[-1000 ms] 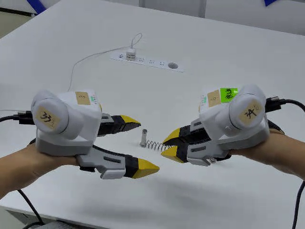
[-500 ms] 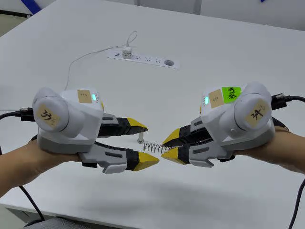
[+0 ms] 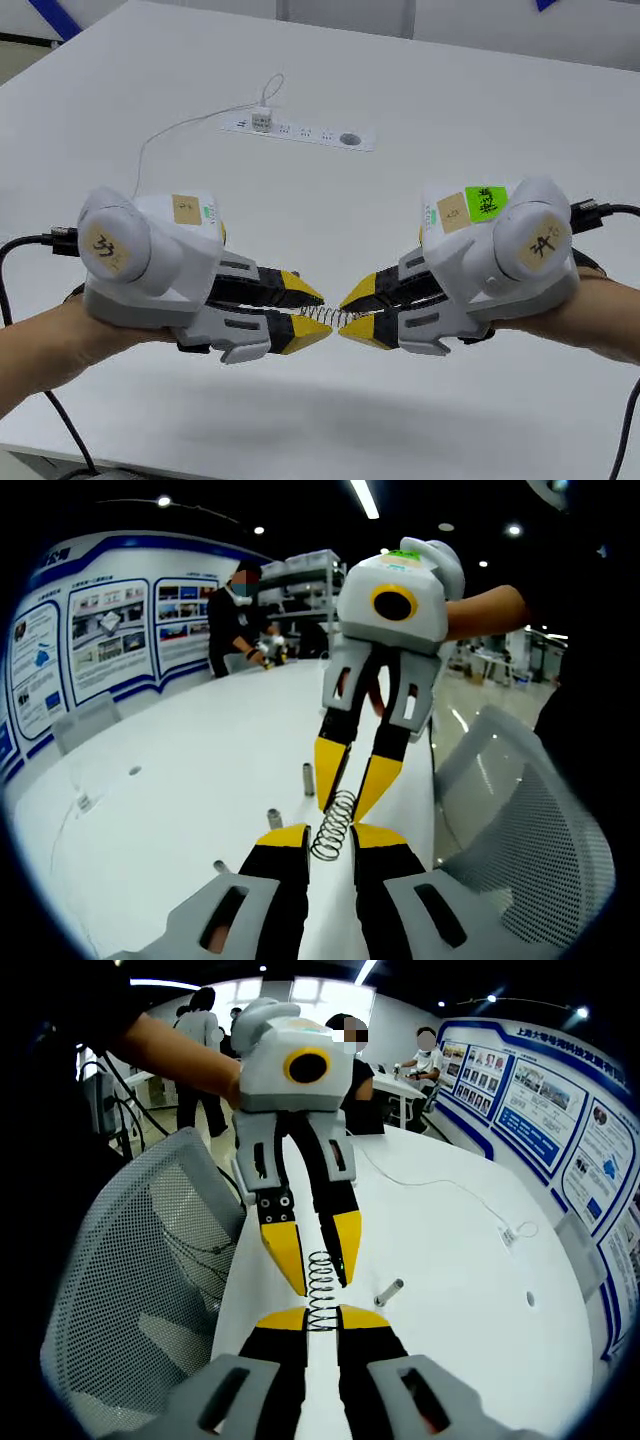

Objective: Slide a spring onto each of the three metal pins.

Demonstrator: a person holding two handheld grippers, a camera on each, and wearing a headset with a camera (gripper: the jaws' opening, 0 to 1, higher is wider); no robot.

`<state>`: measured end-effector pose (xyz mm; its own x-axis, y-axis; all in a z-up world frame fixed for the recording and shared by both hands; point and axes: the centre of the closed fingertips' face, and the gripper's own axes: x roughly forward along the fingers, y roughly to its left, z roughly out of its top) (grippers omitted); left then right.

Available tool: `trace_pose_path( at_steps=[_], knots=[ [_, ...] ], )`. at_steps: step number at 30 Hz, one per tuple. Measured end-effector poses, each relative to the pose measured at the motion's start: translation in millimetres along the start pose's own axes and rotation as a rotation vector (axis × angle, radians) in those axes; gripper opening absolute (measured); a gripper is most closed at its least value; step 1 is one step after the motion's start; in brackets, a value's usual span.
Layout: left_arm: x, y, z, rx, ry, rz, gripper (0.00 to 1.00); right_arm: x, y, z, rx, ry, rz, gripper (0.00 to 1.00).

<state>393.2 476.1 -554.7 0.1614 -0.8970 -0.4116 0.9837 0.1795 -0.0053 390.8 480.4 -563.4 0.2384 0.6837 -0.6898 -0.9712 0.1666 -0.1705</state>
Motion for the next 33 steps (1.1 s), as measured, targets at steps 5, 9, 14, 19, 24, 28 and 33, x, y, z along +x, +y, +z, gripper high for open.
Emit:
trace_pose_path(
  at_steps=[5,9,14,19,24,28,33],
  knots=[
    [-0.6,-3.5,0.1,0.018,0.005,-0.007,0.14,-2.1,2.8,1.9,-0.008,-0.005,-0.002,0.11],
    [-1.0,-8.0,-0.3,0.071,0.004,-0.007,0.12,-3.6,4.7,2.8,-0.026,-0.01,-0.01,0.11],
    [-0.3,-14.0,-1.0,0.111,0.008,-0.023,0.1,-4.5,9.1,2.0,-0.041,-0.011,0.006,0.12],
    [-2.4,-11.2,0.5,0.116,-0.003,-0.006,0.1,-5.7,9.3,-1.0,-0.033,-0.011,0.002,0.21],
    [-4.6,-16.3,-0.5,0.126,-0.006,-0.032,0.1,-4.8,7.4,-6.8,-0.019,0.002,-0.004,0.17],
    [-5.4,-18.5,-1.0,0.142,-0.008,-0.038,0.1,-4.0,12.8,-2.2,0.034,-0.03,0.032,0.12],
    [-6.3,-19.4,-2.9,0.141,-0.006,-0.036,0.1,-4.9,14.1,-0.4,0.054,-0.03,0.039,0.11]
  ],
)
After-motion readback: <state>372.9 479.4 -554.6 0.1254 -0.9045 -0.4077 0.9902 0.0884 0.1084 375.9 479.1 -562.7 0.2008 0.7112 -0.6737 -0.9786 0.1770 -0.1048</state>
